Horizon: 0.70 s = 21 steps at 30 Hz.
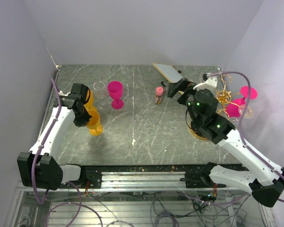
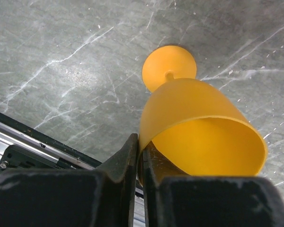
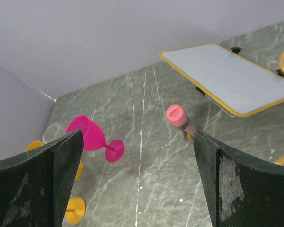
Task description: Take the wine glass off the wine glass rack
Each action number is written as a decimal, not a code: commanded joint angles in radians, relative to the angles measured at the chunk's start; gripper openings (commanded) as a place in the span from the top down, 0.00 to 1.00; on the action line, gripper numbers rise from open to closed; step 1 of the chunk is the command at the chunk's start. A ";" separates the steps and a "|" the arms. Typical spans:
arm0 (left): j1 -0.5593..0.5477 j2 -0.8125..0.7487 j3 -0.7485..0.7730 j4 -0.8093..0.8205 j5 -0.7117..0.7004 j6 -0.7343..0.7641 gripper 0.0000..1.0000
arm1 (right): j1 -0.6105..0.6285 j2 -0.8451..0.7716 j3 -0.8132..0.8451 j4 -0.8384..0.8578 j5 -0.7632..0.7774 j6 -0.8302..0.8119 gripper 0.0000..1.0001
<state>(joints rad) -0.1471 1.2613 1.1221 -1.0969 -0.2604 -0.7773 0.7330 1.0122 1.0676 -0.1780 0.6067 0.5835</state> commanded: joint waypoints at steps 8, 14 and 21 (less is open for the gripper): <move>0.032 -0.068 0.084 -0.006 -0.028 0.058 0.35 | -0.001 -0.173 -0.129 0.173 0.068 -0.073 0.00; 0.031 -0.128 0.180 0.009 0.024 0.108 0.14 | -0.001 -0.102 -0.093 0.146 0.071 -0.155 0.01; 0.032 -0.184 0.294 0.260 0.235 0.236 0.03 | -0.001 0.002 0.015 -0.011 0.071 -0.136 0.00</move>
<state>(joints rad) -0.1238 1.0904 1.3239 -1.0256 -0.1684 -0.6346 0.7330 0.9829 0.9840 -0.0895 0.6647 0.4370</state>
